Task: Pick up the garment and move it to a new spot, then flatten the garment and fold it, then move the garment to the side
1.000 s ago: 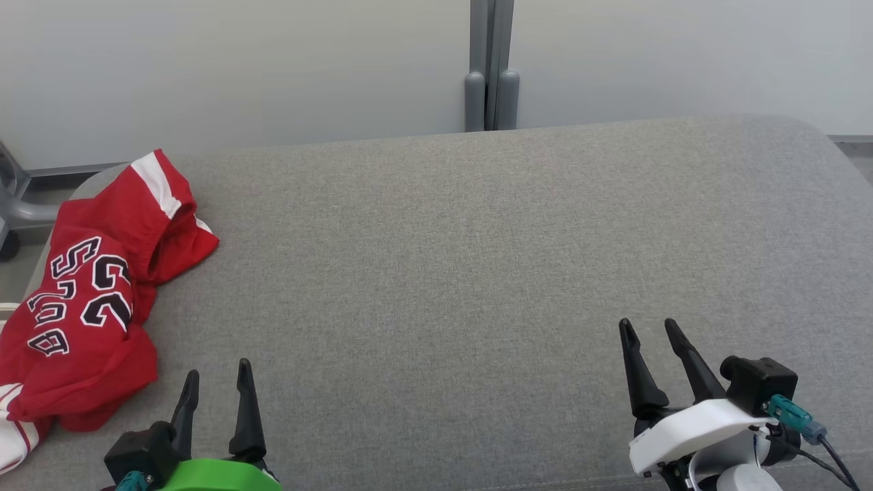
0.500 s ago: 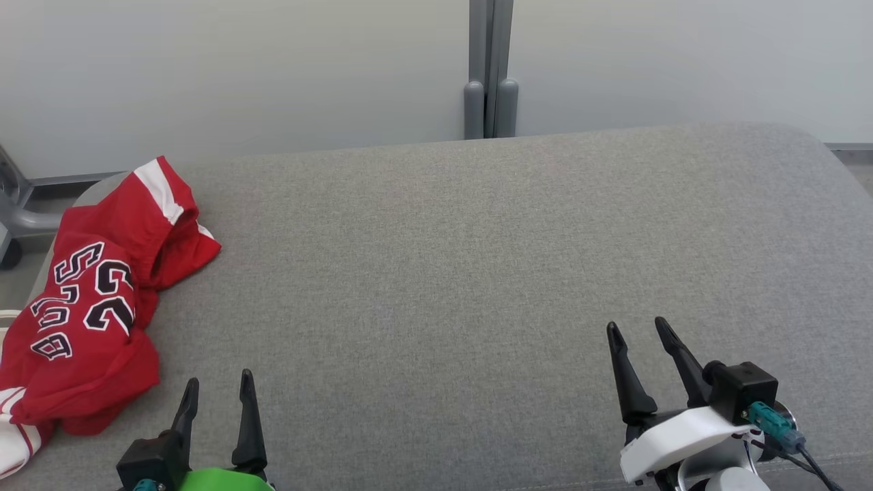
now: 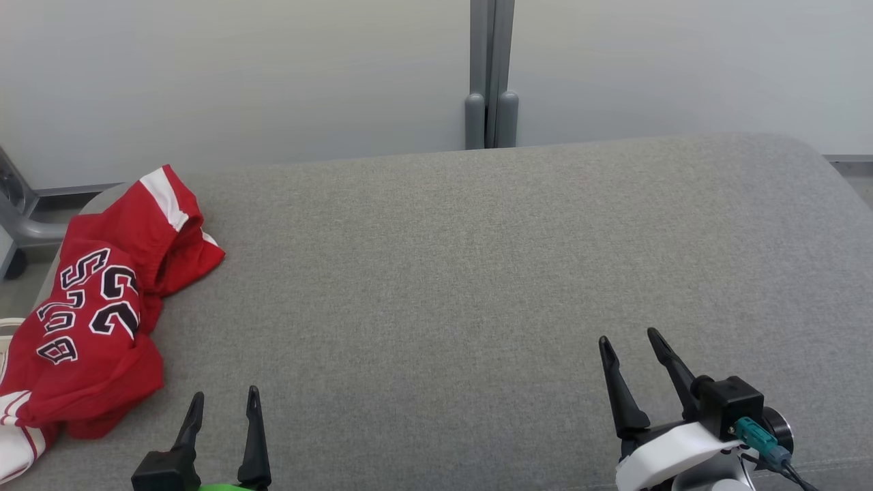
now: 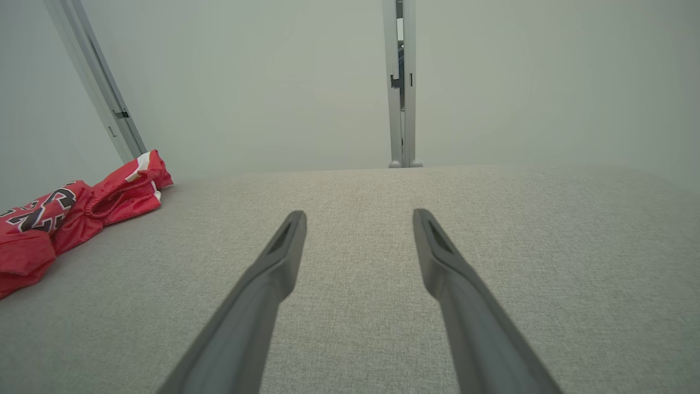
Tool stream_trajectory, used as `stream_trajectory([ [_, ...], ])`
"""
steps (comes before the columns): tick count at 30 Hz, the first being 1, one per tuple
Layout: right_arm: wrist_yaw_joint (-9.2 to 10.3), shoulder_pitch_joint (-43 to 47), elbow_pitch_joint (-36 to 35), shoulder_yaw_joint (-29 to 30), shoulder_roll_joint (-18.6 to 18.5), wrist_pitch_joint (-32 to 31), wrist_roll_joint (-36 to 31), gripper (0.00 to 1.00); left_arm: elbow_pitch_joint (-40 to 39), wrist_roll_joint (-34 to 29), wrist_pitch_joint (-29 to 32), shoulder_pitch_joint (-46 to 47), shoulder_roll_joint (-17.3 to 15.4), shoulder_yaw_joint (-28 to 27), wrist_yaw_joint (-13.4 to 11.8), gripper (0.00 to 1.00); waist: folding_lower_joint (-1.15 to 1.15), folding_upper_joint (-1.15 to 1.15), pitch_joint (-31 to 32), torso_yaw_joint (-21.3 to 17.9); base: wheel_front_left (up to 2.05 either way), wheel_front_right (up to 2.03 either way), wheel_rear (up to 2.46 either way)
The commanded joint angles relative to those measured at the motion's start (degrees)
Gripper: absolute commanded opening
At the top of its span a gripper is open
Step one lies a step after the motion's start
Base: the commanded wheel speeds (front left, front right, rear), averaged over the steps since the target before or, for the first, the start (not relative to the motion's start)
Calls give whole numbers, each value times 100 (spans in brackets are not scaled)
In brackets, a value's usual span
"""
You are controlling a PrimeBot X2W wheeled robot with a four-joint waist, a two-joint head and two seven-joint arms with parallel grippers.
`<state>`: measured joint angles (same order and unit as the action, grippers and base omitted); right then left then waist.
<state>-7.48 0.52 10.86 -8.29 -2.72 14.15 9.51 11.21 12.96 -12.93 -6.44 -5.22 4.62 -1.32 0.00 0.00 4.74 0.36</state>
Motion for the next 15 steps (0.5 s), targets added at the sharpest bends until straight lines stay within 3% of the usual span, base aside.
stream_trajectory([
  [1, -2, 51, 20, -23, -26, 50, -95, 100, -37, -110, -22, -65, -48, 6, -36, 100, 0, 0, 12, 3, 0, 0, 0],
  [15, -2, 42, 142, 12, -27, 118, -117, 100, -95, -182, -14, -148, -79, 56, -99, 100, 0, 0, 22, 15, 0, 0, 0],
])
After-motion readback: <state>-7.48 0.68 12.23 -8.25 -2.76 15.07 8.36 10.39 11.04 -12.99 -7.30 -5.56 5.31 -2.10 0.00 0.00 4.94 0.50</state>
